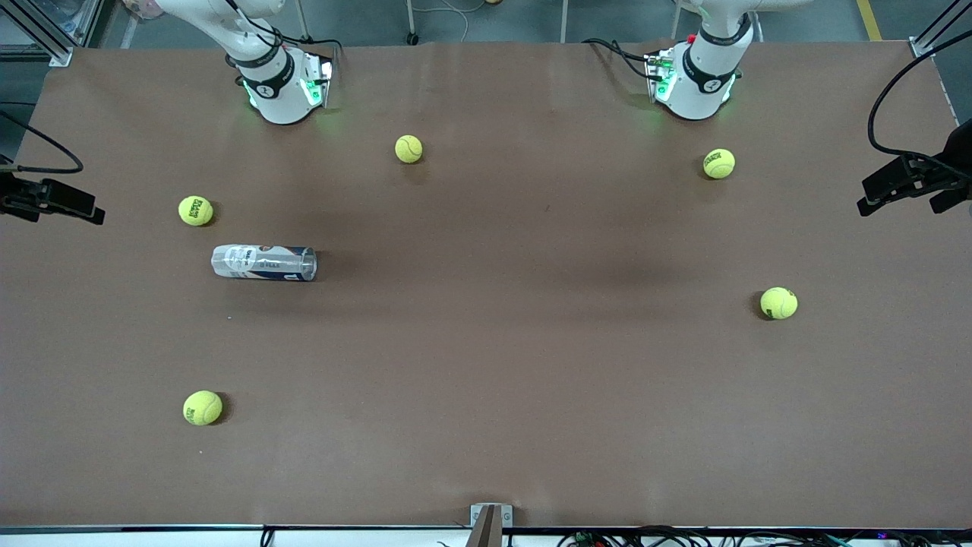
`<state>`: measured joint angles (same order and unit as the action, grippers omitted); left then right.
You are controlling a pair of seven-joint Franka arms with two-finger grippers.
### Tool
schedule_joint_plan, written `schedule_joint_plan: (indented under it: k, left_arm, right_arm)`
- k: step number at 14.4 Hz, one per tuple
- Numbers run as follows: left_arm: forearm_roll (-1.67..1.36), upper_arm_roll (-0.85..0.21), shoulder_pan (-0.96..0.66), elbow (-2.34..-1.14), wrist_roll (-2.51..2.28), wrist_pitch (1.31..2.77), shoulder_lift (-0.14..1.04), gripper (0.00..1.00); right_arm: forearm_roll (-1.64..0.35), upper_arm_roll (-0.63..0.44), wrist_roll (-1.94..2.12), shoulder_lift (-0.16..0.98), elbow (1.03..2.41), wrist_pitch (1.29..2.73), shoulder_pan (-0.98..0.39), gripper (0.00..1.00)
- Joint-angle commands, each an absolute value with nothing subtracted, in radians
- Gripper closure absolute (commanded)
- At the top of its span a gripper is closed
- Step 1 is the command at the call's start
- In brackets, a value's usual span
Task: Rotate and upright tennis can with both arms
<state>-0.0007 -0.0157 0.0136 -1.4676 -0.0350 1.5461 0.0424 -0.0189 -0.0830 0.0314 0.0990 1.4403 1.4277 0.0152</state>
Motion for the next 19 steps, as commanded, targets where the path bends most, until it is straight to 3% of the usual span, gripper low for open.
schedule_joint_plan:
  k: [1,8,19]
  left_arm:
    - [-0.005,-0.015,0.02,-1.456,-0.022,1.539,0.037,0.0]
    - [-0.009,-0.015,0.025,-1.447,-0.017,1.537,0.04,0.0]
    - [-0.008,-0.015,0.026,-1.447,-0.015,1.539,0.038,0.0]
  right_arm:
    - [-0.029,-0.077,0.043,-0.01,1.564,1.448,0.02,0.0]
    - [-0.025,-0.075,0.051,-0.08,1.605,1.437,0.017,0.0]
    - [-0.025,-0.071,0.061,-0.089,1.606,1.45,0.0,0.0]
